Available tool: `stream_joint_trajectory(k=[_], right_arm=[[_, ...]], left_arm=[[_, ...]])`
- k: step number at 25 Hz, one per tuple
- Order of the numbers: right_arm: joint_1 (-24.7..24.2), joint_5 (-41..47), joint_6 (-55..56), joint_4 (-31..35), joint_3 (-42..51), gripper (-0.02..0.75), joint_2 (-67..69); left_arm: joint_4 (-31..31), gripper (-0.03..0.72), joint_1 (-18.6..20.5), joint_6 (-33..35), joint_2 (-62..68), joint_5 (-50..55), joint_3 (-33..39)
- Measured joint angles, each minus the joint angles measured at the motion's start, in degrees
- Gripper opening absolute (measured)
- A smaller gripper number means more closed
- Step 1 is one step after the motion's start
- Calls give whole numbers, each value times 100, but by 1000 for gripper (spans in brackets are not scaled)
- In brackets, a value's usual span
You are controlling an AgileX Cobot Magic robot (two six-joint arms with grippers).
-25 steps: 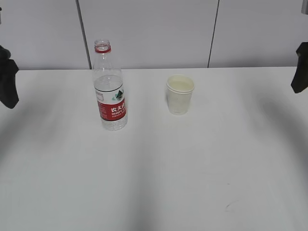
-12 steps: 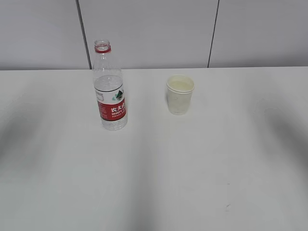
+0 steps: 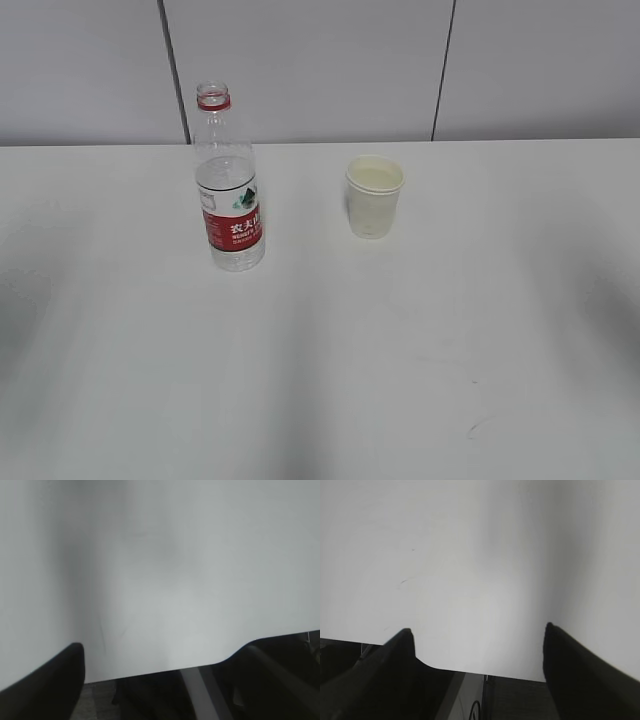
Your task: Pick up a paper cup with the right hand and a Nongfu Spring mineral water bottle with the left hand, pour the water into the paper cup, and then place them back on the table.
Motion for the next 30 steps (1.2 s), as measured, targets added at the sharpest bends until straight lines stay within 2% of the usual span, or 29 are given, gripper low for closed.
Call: stream_joint_trajectory(k=[8,14,30], right_arm=[[0,36,0,47,596,588,-1378],[0,61,0,47,1130,588,-2422],[0,-31,0,221,2791,588,-4426]], left_arm=[[-390,571,0,0,-1464,98,760],[-400,571,0,0,-2650,180,1135],[-322,571,0,0,-4865,363,1196]])
